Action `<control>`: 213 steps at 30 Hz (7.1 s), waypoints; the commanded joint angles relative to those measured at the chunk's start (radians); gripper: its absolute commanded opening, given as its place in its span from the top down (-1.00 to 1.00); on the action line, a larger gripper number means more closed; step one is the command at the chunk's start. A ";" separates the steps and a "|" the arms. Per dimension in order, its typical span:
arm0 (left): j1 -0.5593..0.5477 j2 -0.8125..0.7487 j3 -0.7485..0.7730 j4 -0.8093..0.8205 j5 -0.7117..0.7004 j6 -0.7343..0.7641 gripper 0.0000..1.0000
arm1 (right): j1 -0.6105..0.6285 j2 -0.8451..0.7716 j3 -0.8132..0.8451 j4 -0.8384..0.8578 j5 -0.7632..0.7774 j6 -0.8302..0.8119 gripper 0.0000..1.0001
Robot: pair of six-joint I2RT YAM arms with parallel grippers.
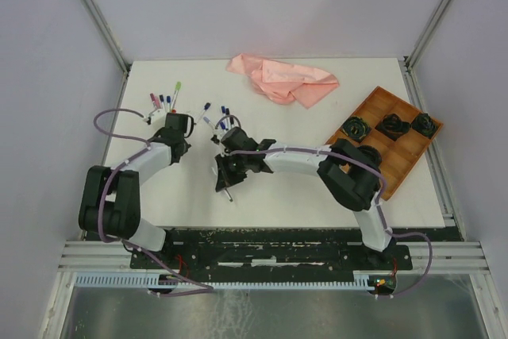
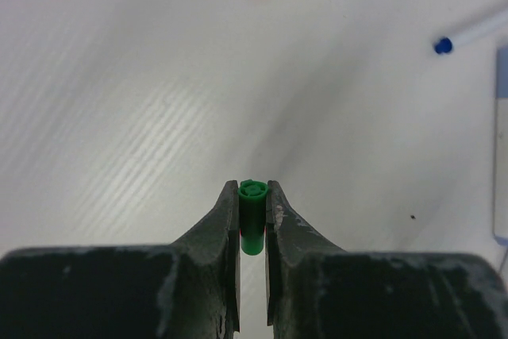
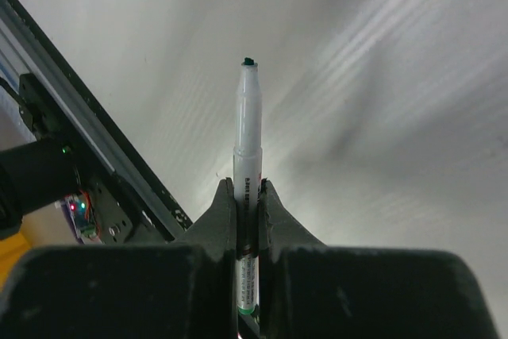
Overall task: Open the pen caps
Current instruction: Place the pen cap at the center of the board, then place the pen at the center of the board, then pick up the pen from the center of the board.
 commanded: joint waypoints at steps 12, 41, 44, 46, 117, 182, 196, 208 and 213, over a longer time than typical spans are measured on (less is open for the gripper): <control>0.122 0.026 -0.044 0.035 0.029 -0.036 0.85 | 0.124 0.362 0.574 -0.189 0.104 0.143 0.80; 0.175 0.110 -0.025 0.068 0.077 -0.010 -0.09 | 0.133 0.421 0.606 -0.306 0.353 0.014 0.39; 0.175 0.107 -0.025 0.068 0.078 -0.010 -0.08 | 0.134 0.421 0.606 -0.305 0.342 0.013 0.39; 0.175 0.104 -0.023 0.067 0.080 -0.009 -0.08 | 0.134 0.419 0.609 -0.303 0.324 0.012 0.39; 0.019 0.635 0.944 -0.369 0.351 0.621 -0.35 | -0.561 -0.737 -0.108 -0.401 -0.379 -0.817 -0.17; -0.360 -0.497 -0.416 1.033 0.544 -0.011 0.94 | -0.555 -0.798 -0.469 0.449 -0.754 -0.230 -0.23; -0.654 -0.425 -0.505 1.431 0.273 -0.078 0.95 | -0.418 -0.747 -0.544 0.498 -0.565 -0.259 -0.52; -0.724 -0.316 -0.465 1.527 0.262 -0.084 0.94 | -0.359 -0.721 -0.513 0.389 -0.487 -0.344 -0.19; -0.727 -0.308 -0.466 1.533 0.260 -0.090 0.94 | -0.350 -0.722 -0.495 0.364 -0.491 -0.358 0.16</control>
